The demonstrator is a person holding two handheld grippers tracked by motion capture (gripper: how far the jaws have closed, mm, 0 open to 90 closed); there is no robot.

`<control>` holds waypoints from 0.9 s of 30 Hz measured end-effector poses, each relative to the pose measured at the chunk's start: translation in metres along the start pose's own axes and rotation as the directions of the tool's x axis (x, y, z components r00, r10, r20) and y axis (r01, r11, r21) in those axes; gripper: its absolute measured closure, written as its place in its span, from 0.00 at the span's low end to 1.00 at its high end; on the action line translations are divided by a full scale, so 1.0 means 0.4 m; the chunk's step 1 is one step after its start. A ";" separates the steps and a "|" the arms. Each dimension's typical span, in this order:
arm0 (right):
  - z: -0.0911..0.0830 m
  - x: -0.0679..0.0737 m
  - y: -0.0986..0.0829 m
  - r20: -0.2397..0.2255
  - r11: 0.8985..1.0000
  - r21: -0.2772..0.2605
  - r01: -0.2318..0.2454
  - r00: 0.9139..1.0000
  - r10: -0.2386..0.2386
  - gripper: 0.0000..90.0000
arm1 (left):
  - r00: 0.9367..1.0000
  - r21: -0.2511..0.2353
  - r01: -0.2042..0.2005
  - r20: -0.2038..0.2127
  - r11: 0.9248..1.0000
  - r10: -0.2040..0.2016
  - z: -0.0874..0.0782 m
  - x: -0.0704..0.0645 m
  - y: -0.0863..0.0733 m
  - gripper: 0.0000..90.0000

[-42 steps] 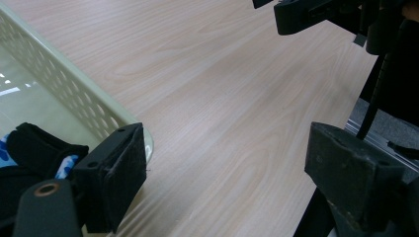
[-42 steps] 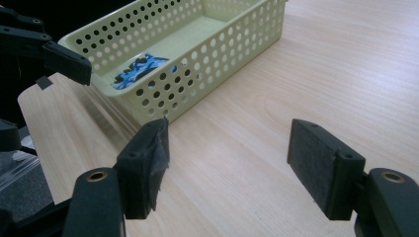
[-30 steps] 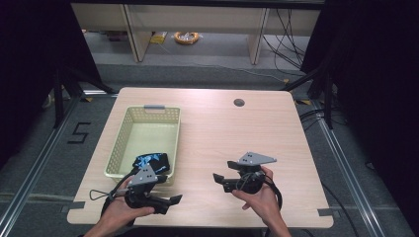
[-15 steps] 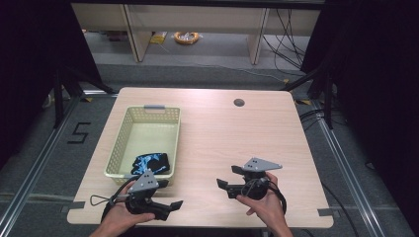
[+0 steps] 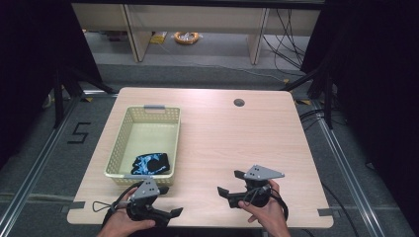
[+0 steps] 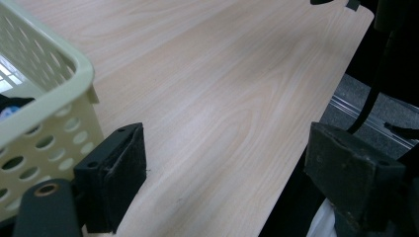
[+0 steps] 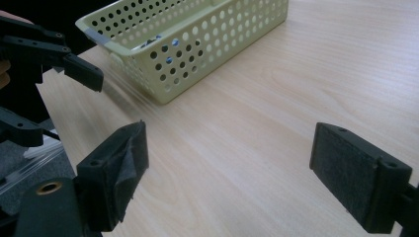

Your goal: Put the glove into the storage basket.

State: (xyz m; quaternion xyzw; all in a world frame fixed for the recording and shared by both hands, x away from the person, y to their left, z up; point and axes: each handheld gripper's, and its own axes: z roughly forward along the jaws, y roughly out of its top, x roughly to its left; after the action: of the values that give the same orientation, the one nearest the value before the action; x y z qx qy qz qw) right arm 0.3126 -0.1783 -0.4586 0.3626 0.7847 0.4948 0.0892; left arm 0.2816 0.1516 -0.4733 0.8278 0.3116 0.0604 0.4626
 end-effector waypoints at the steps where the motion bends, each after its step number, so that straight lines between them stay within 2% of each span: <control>1: 0.000 0.004 -0.005 -0.006 1.000 0.007 -0.010 1.000 0.010 0.18 | 1.000 -0.006 0.002 -0.005 1.000 -0.002 0.002 -0.001 -0.004 0.17; 2: -0.001 0.001 -0.007 0.001 1.000 0.013 0.004 1.000 -0.004 0.18 | 1.000 0.004 0.000 -0.001 1.000 0.000 0.002 0.000 -0.007 0.17; 3: 0.001 0.001 -0.012 -0.013 1.000 0.012 0.000 1.000 0.000 0.18 | 1.000 -0.005 0.006 -0.005 1.000 -0.006 0.004 -0.002 -0.011 0.17; 4: 0.002 0.006 -0.017 -0.010 1.000 0.012 -0.013 1.000 0.013 0.18 | 1.000 -0.005 -0.005 -0.014 1.000 0.005 0.004 -0.002 -0.014 0.17; 6: 0.003 0.003 -0.022 -0.017 1.000 0.016 0.003 1.000 -0.002 0.18 | 1.000 -0.012 -0.015 -0.022 1.000 0.015 0.007 -0.002 -0.020 0.17; 7: 0.001 0.006 -0.026 -0.016 1.000 0.022 -0.006 1.000 0.006 0.18 | 1.000 -0.011 -0.016 -0.020 1.000 0.016 0.007 -0.001 -0.022 0.17; 8: 0.000 0.002 -0.027 -0.006 1.000 0.020 0.019 1.000 -0.019 0.18 | 1.000 0.005 -0.020 -0.022 1.000 0.020 0.006 0.002 -0.026 0.17; 9: 0.001 0.003 -0.031 -0.023 1.000 0.022 0.005 1.000 -0.004 0.18 | 1.000 0.000 -0.016 -0.017 1.000 0.016 0.008 0.002 -0.029 0.17; 10: -0.002 0.007 -0.035 -0.014 1.000 0.028 -0.003 1.000 0.003 0.18 | 1.000 0.009 -0.020 -0.023 1.000 0.020 0.008 0.004 -0.032 0.17; 12: -0.003 0.006 -0.040 -0.012 0.999 0.034 0.010 1.000 -0.010 0.18 | 0.999 0.002 -0.012 -0.032 1.000 0.012 0.013 0.003 -0.040 0.17; 13: -0.003 0.010 -0.045 -0.019 0.999 0.033 -0.005 1.000 0.006 0.18 | 0.999 0.022 -0.022 -0.036 1.000 0.022 0.012 0.005 -0.044 0.17; 14: -0.002 0.008 -0.049 -0.007 0.999 0.040 0.016 1.000 -0.016 0.18 | 0.999 0.029 -0.021 -0.032 0.999 0.022 0.013 0.007 -0.049 0.17; 15: -0.005 0.012 -0.054 -0.016 0.999 0.040 0.010 1.000 -0.010 0.18 | 1.000 0.024 -0.017 -0.024 1.000 0.017 0.015 0.006 -0.051 0.17; 16: -0.007 0.019 -0.057 -0.017 0.999 0.045 -0.014 1.000 0.015 0.18 | 0.999 0.031 -0.021 -0.030 0.999 0.022 0.015 0.007 -0.056 0.17; 17: -0.008 0.015 -0.060 -0.018 0.999 0.045 0.012 1.000 -0.011 0.18 | 0.999 0.038 -0.021 -0.026 0.999 0.022 0.014 0.007 -0.059 0.17; 19: -0.009 0.019 -0.067 -0.015 0.999 0.046 0.018 1.000 -0.017 0.18 | 0.999 0.046 -0.021 -0.031 0.999 0.022 0.014 0.010 -0.067 0.17; 20: -0.010 0.020 -0.071 -0.028 0.998 0.050 0.027 0.999 -0.025 0.18 | 0.999 0.062 -0.038 -0.032 0.997 0.040 0.011 0.012 -0.069 0.17; 21: -0.013 0.026 -0.076 -0.016 0.998 0.055 0.005 1.000 -0.004 0.18 | 0.999 0.060 -0.034 -0.033 0.998 0.036 0.011 0.011 -0.073 0.17; 22: -0.017 0.027 -0.079 -0.013 0.998 0.067 0.006 1.000 -0.005 0.18 | 0.999 0.054 -0.025 -0.031 0.998 0.026 0.012 0.008 -0.076 0.17; 23: -0.014 0.031 -0.084 -0.023 0.998 0.055 -0.004 1.000 0.006 0.18 | 0.999 0.056 -0.029 -0.034 0.998 0.031 0.011 0.008 -0.080 0.17; 24: -0.019 0.034 -0.088 -0.018 0.997 0.080 -0.008 1.000 0.010 0.18 | 0.999 0.065 -0.032 -0.034 0.997 0.035 0.009 0.007 -0.083 0.17; 25: -0.017 0.028 -0.092 -0.024 0.998 0.068 0.020 1.000 -0.018 0.18 | 0.999 0.058 -0.027 -0.033 0.998 0.029 0.009 0.007 -0.086 0.17; 27: -0.019 0.029 -0.099 -0.023 0.996 0.087 0.023 1.000 -0.021 0.18 | 0.998 0.087 -0.053 -0.035 0.995 0.056 0.001 0.012 -0.088 0.17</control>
State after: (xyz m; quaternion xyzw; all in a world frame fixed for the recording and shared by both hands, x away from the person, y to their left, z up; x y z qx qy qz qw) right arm 0.2812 -0.1858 -0.4858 0.3520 0.8103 0.4631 0.0702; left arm 0.2693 0.1673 -0.5028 0.8539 0.2999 0.0751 0.4186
